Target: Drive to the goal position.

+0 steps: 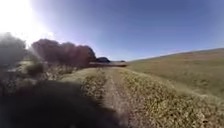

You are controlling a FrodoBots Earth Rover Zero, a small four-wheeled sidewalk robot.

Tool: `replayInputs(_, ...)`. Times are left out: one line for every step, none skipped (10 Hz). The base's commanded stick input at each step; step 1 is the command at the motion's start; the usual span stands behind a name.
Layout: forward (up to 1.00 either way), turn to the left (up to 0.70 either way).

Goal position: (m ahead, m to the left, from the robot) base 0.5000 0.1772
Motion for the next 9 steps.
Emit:
replayInputs(0.70,0.00)
replayInputs(0.70,0.00)
replayInputs(0.70,0.00)
replayInputs(0.70,0.00)
replayInputs(0.70,0.00)
replayInputs(0.70,0.00)
replayInputs(0.70,0.00)
replayInputs(0.70,0.00)
replayInputs(0.70,0.00)
